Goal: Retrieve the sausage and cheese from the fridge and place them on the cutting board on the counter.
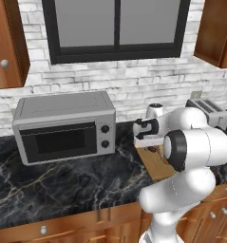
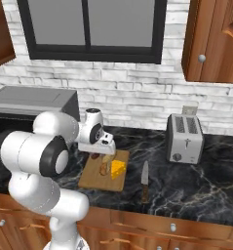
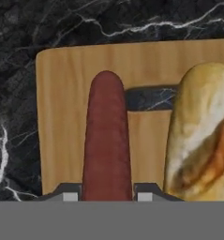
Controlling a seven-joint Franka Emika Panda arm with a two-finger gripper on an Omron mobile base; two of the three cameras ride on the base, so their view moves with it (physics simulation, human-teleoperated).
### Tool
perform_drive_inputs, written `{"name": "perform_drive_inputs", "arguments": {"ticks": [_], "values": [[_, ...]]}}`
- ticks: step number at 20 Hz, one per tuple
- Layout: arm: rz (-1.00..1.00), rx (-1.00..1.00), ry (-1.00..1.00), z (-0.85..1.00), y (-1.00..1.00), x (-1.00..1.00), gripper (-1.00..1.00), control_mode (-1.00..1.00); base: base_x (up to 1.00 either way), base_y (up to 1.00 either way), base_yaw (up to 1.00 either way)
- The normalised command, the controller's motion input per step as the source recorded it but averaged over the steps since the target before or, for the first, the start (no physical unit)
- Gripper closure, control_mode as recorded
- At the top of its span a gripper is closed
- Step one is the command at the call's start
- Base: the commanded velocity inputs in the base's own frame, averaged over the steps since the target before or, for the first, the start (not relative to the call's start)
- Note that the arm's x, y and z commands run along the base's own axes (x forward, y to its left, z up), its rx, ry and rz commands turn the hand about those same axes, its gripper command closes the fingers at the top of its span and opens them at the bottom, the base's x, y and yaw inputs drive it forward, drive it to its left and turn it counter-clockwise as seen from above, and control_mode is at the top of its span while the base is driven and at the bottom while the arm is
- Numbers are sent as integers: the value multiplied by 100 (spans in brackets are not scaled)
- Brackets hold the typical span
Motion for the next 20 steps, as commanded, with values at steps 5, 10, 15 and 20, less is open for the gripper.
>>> {"name": "perform_drive_inputs", "arguments": {"ticks": [5,10,15,20], "values": [[0,1,1,-6,-8,-20,-100,-100,0,0,0],[0,0,-7,31,0,-37,-100,-100,0,0,0],[0,0,-15,79,-1,-53,-100,-100,0,0,0],[0,0,-22,91,0,-54,-100,-100,0,0,0]]}}
